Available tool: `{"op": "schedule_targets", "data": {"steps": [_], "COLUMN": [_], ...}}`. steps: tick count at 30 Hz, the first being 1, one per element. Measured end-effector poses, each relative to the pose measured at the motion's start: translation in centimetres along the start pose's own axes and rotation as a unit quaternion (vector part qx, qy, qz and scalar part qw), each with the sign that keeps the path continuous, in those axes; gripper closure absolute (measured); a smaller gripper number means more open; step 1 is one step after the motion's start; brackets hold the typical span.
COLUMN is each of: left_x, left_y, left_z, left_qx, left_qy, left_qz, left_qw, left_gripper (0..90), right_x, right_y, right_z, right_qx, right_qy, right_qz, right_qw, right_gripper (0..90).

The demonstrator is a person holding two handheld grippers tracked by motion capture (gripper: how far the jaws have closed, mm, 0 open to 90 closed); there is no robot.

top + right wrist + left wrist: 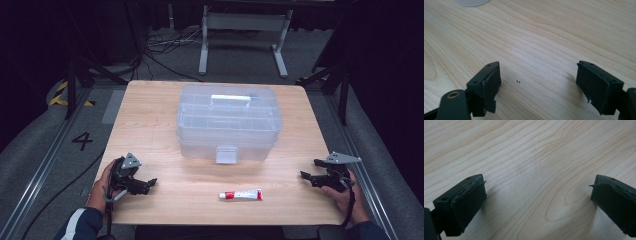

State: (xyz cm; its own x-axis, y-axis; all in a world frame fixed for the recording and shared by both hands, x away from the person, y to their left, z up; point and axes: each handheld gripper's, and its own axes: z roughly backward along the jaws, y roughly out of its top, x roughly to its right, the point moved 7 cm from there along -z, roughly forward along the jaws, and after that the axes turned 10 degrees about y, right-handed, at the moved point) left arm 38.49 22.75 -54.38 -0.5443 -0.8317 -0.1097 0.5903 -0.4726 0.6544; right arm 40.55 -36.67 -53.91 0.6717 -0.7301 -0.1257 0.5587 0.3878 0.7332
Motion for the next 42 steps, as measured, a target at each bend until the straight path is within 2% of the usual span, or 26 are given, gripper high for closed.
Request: {"op": "schedule_targets", "data": {"steps": [4,6,24,30,38,42], "left_x": [-0.17,-0.05,0.06,0.06,0.15,0.15], "left_y": [0.31,0.47,0.84,0.84,0.79,0.79], "left_z": [-0.28,-0.44,-0.72,-0.72,-0.69,-0.7], "left_qx": [0.0,-0.001,0.004,0.005,0.004,0.004], "left_qy": [-0.008,-0.008,-0.023,-0.023,-0.025,-0.025], "left_qz": [-0.012,-0.005,-0.028,-0.029,-0.024,-0.024], "left_qw": [0.9999,1.0,0.9993,0.9993,0.9994,0.9994], "left_gripper": [0.0,0.0,0.2,0.2,0.4,0.4], "right_x": [0.03,0.03,0.08,0.21,0.43,0.37], "right_y": [-0.01,-0.01,0.12,0.15,0.18,0.41], "right_z": [0.02,0.02,-0.11,-0.06,-0.02,0.16], "right_qx": [0.0,0.0,-0.002,-0.013,-0.004,0.003], "right_qy": [-0.003,-0.003,-0.008,-0.01,-0.005,-0.009], "right_qz": [-0.001,-0.002,-0.008,-0.011,-0.013,-0.009], "right_qw": [1.0,1.0,0.9999,0.9998,0.9999,0.9999], "right_gripper": [19.9,19.9,19.2,16.3,16.4,19.4]}}
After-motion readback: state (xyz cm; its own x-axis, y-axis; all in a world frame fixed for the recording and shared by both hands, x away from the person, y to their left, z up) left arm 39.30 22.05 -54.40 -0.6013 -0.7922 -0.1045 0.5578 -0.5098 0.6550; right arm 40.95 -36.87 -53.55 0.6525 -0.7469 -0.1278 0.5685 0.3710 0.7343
